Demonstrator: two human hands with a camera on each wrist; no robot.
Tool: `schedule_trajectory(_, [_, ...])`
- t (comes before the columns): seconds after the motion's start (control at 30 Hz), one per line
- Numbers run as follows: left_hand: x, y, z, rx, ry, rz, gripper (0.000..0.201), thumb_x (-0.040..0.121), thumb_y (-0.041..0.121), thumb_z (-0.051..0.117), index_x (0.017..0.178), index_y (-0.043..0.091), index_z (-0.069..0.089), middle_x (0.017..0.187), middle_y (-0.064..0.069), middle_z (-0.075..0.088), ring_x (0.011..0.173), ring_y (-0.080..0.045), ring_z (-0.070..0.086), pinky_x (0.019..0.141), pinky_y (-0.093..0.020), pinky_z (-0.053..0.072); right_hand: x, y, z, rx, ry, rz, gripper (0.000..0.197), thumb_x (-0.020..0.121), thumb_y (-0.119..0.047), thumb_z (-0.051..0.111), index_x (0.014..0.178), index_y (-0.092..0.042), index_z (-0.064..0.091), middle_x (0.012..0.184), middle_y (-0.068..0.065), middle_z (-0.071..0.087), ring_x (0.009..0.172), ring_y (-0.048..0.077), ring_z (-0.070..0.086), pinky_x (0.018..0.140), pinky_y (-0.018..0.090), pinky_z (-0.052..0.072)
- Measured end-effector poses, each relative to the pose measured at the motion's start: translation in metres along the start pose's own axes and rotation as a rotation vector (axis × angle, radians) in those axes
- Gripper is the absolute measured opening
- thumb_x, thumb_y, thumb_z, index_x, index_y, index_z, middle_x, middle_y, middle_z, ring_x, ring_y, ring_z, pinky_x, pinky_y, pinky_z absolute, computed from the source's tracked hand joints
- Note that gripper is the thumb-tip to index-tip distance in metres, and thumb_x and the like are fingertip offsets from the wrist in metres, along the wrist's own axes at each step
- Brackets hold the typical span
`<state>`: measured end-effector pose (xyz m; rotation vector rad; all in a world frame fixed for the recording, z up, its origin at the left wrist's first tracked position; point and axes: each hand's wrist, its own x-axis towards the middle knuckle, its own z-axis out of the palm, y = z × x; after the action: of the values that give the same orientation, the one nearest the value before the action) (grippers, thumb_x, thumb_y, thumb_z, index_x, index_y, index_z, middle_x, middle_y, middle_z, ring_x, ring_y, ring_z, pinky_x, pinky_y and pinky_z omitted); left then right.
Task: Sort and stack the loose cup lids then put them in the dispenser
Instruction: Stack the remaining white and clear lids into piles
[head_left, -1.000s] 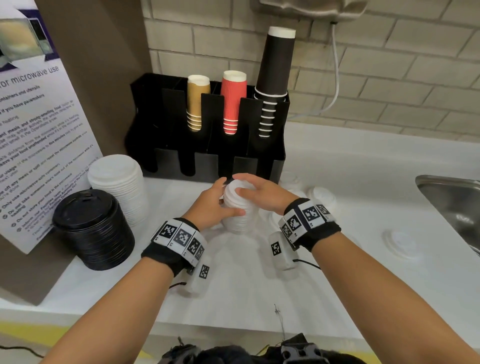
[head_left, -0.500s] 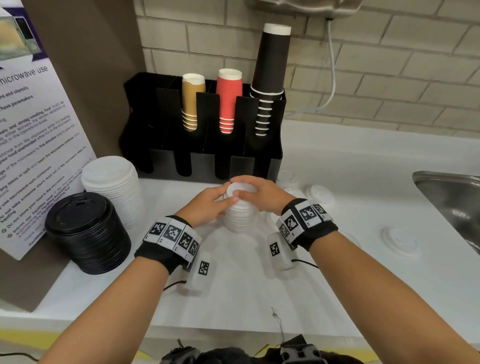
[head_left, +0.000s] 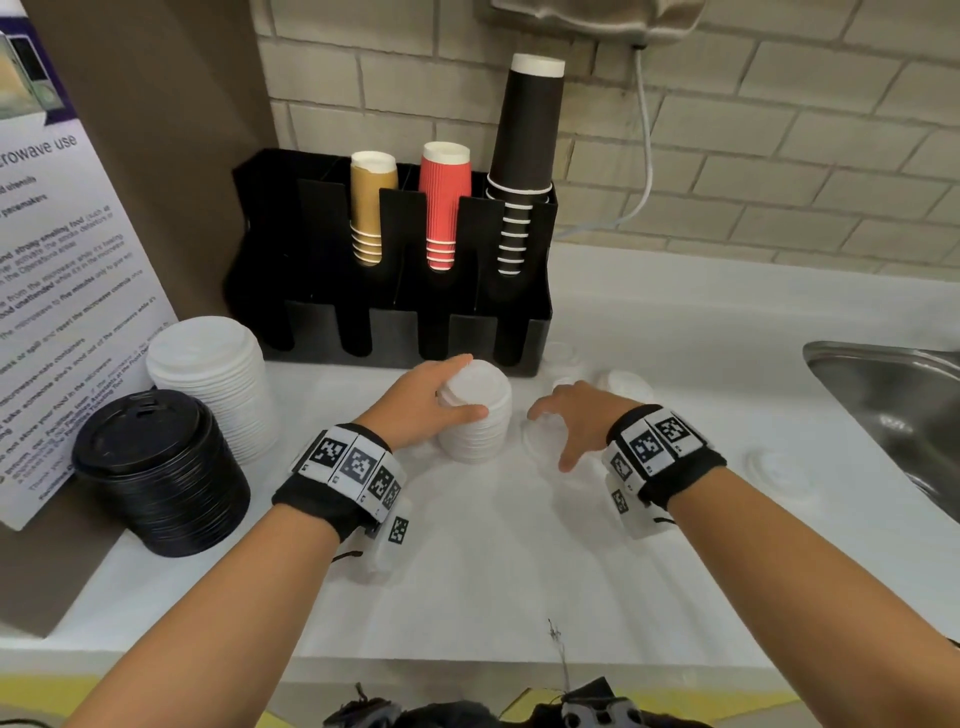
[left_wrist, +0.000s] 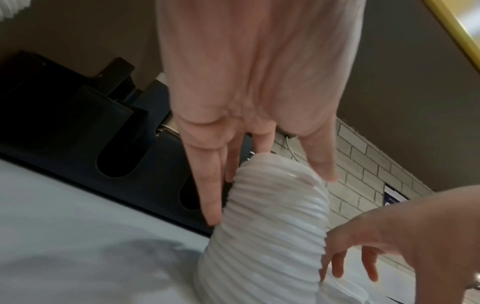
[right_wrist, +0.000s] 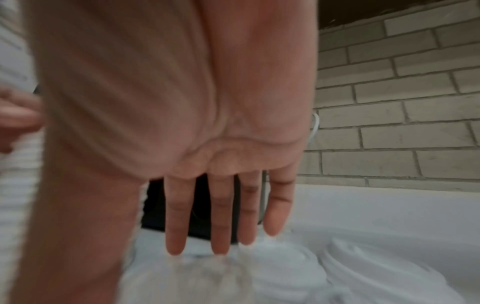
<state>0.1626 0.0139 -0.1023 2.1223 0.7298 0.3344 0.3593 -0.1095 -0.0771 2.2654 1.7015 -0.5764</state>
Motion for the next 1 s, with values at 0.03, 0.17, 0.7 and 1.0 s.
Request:
schedule_trajectory(0.03, [0.000, 0.000, 0.001, -0.016, 0.023, 0.027, 0.070, 0.084, 0.032, 0.074, 0.145, 0.024, 0.041, 0.131, 0.005, 0.045, 0.127, -0.020, 0.044, 0.100, -0.027, 0.036, 0.001, 0.000, 0.003, -0.010, 0.018, -0.014, 0.077, 0.070, -0.024, 0.082, 0.137, -0.026, 0.044, 0.125, 0.007, 0.048, 0.118, 0.024, 0.045, 0.092, 0.031, 0.042])
schedule_trajectory(0.17, [0.001, 0.001, 0.002, -0.025, 0.013, 0.062, 0.070, 0.075, 0.030, 0.082, 0.136, 0.021, 0.050, 0.130, 0.009, 0.053, 0.122, -0.014, 0.049, 0.103, -0.031, 0.042, 0.002, 0.004, 0.008, 0.057, 0.043, -0.024, 0.066, 0.071, -0.018, 0.080, 0.129, -0.021, 0.049, 0.120, 0.009, 0.051, 0.108, 0.025, 0.052, 0.086, 0.030, 0.046])
schedule_trajectory(0.7, [-0.005, 0.009, 0.015, -0.098, 0.060, 0.027, 0.120, 0.070, 0.026, 0.087, 0.155, 0.022, 0.002, 0.110, 0.019, 0.052, 0.095, 0.004, 0.055, 0.079, -0.009, 0.042, -0.015, -0.022, -0.010, 0.691, 0.535, -0.291, 0.040, 0.078, -0.022, 0.074, 0.115, -0.027, 0.059, 0.093, -0.011, 0.056, 0.081, -0.006, 0.052, 0.067, 0.005, 0.041])
schedule_trajectory(1.0, [0.001, 0.005, 0.025, -0.150, 0.096, 0.028, 0.130, 0.071, 0.020, 0.086, 0.154, 0.021, -0.015, 0.099, 0.025, 0.053, 0.088, 0.009, 0.056, 0.067, -0.008, 0.044, -0.001, -0.040, -0.015, 0.384, 0.532, -0.262, 0.052, 0.075, -0.036, 0.074, 0.124, -0.028, 0.059, 0.108, 0.000, 0.053, 0.098, 0.012, 0.046, 0.082, 0.023, 0.035])
